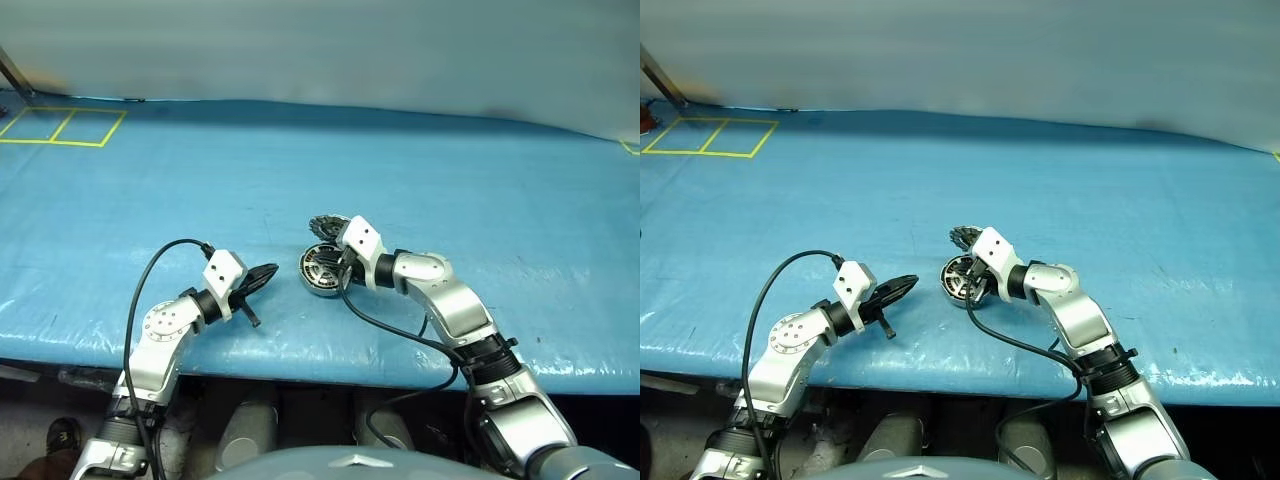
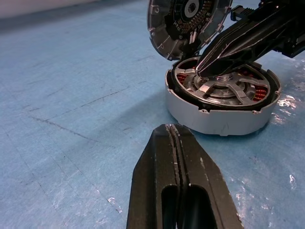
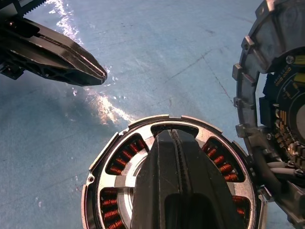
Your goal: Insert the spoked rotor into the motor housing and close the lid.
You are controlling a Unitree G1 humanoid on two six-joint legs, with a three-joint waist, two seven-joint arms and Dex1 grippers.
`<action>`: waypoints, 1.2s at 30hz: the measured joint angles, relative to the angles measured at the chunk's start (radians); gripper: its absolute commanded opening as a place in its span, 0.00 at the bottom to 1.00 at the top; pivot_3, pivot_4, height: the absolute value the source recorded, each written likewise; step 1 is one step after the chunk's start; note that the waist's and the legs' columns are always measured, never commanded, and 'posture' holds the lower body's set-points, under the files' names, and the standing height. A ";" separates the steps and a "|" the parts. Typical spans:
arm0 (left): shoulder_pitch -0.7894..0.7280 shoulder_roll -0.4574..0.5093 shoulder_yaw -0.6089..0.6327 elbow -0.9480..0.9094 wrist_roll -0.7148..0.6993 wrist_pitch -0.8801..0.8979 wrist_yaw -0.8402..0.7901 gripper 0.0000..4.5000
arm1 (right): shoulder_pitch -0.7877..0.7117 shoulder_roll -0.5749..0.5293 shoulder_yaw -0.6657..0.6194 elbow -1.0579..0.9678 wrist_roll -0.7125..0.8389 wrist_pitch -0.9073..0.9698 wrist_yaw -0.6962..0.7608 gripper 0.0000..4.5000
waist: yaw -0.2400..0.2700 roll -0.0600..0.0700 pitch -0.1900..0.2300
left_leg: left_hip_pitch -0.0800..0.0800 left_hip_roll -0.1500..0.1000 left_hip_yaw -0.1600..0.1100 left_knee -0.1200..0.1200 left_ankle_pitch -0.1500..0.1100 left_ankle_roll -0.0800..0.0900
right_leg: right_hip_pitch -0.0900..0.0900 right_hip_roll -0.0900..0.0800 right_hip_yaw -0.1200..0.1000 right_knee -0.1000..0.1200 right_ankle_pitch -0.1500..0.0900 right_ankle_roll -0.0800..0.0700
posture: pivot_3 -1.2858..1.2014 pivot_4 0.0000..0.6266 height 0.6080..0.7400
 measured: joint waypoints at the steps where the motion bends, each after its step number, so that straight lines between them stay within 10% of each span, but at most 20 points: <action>1: 0.000 0.000 0.000 0.000 0.000 0.000 0.000 0.00 | -0.001 -0.002 0.006 0.000 -0.006 0.000 -0.005 0.00 | 0.000 0.000 0.000 | 0.000 0.000 0.000 0.000 0.000 0.000 | 0.000 0.000 0.000 0.000 0.000 0.000 | 0.52 0.24 1.00; 36: -0.030 -0.039 0.000 0.076 -0.022 -0.055 -0.066 0.00 | 0.043 -0.031 -0.004 -0.029 0.030 0.015 0.000 0.00 | 0.011 0.001 -0.015 | 0.000 -0.001 -0.003 -0.001 -0.003 -0.005 | 0.001 -0.001 -0.003 -0.002 -0.002 -0.002 | 0.52 0.24 1.00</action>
